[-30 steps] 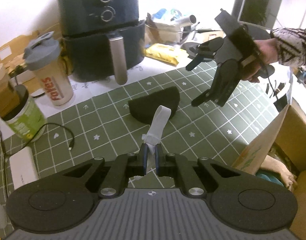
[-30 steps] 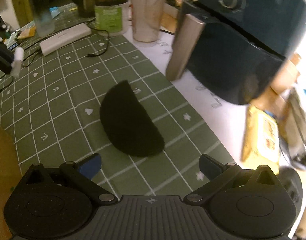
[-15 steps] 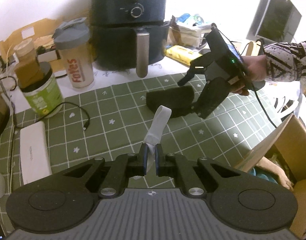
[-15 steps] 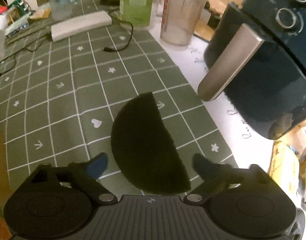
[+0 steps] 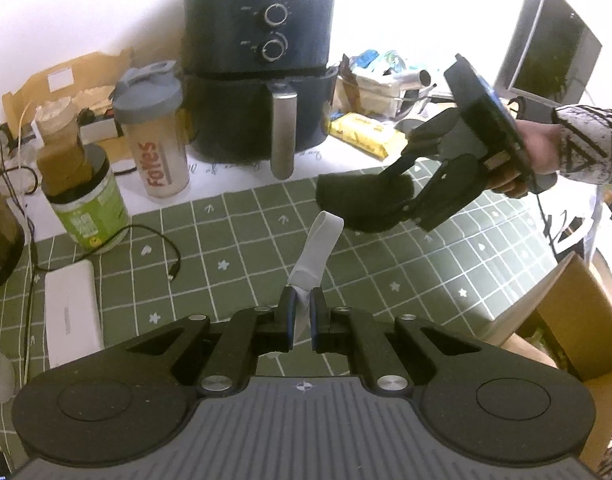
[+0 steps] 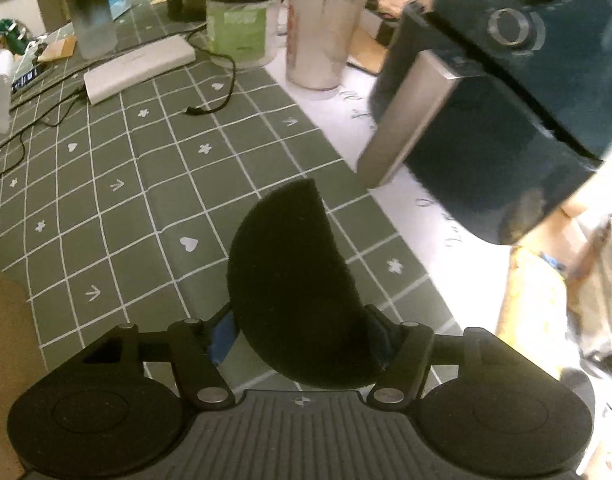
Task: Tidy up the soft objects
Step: 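Carry the foam pad and white strap over the box and open both grippers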
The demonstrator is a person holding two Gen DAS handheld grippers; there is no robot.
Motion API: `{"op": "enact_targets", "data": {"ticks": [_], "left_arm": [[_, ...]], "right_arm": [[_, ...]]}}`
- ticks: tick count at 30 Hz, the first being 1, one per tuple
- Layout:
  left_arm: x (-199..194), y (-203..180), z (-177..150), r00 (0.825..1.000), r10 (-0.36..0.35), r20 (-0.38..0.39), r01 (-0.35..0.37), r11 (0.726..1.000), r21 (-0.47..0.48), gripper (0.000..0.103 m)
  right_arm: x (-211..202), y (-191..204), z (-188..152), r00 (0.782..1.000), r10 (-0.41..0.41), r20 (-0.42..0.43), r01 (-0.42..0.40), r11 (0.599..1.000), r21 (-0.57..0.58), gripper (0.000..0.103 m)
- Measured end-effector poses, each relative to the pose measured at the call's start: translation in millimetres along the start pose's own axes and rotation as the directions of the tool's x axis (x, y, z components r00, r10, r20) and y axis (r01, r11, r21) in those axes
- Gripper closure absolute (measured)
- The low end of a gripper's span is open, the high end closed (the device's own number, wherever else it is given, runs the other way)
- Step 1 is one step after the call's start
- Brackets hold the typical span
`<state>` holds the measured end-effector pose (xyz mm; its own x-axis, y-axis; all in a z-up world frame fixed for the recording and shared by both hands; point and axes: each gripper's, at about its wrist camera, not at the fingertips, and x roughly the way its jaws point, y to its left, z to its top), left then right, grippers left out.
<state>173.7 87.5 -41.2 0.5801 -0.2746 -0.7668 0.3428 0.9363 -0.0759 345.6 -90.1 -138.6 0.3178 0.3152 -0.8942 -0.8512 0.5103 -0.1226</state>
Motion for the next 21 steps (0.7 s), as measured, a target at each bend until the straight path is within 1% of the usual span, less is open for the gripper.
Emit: {"op": "enact_targets", "data": {"ticks": [6, 14, 18, 21], "left_arm": [[-5, -14, 11, 0.999, -0.021, 0.028, 0.020, 0.999, 0.033, 0.095], [-13, -35, 25, 0.996, -0.057, 0.066, 0.052, 0.996, 0.075, 0.095], [-19, -44, 29, 0.995, -0.058, 0.086, 0.051, 0.995, 0.088, 0.095], [-27, -47, 33, 0.994, -0.057, 0.097, 0.049, 0.995, 0.084, 0.095]], "right_arm": [[-46, -5, -13, 0.998, -0.039, 0.039, 0.036, 0.997, 0.071, 0.035], [-101, 1, -29, 0.993, -0.064, 0.098, 0.047, 0.984, 0.174, 0.035], [-126, 7, -37, 0.987, -0.097, 0.129, 0.067, 0.974, 0.217, 0.035], [-143, 13, -44, 0.983, -0.102, 0.153, 0.058, 0.962, 0.267, 0.035]]}}
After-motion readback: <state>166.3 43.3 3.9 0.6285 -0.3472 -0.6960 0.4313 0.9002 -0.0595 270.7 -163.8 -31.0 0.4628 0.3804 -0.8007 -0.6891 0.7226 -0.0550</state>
